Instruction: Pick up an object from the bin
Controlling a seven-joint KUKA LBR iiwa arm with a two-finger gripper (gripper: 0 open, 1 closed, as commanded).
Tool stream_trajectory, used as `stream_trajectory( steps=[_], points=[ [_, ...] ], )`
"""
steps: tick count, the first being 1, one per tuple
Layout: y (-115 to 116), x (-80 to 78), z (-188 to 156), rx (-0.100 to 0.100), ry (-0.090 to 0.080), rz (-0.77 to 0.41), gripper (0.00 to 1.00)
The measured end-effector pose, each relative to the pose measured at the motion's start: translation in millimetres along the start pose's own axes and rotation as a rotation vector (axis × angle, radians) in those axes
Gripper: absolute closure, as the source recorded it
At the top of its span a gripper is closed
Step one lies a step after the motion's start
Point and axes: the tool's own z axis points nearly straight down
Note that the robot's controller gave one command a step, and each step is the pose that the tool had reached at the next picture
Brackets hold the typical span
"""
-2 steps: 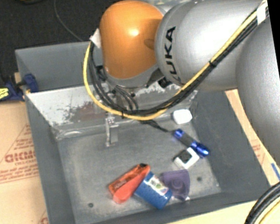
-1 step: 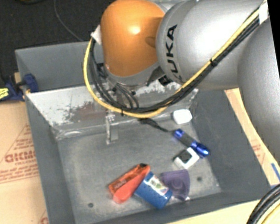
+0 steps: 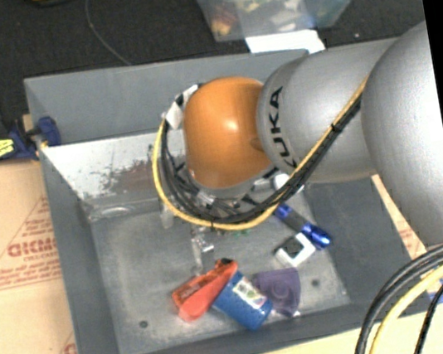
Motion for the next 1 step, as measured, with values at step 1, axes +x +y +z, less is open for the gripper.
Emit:
stream_trajectory(
  steps=[1],
  points=[
    [-3.3, 46.5, -18.8, 0.0, -0.01, -0.233, 0.0]
  ],
)
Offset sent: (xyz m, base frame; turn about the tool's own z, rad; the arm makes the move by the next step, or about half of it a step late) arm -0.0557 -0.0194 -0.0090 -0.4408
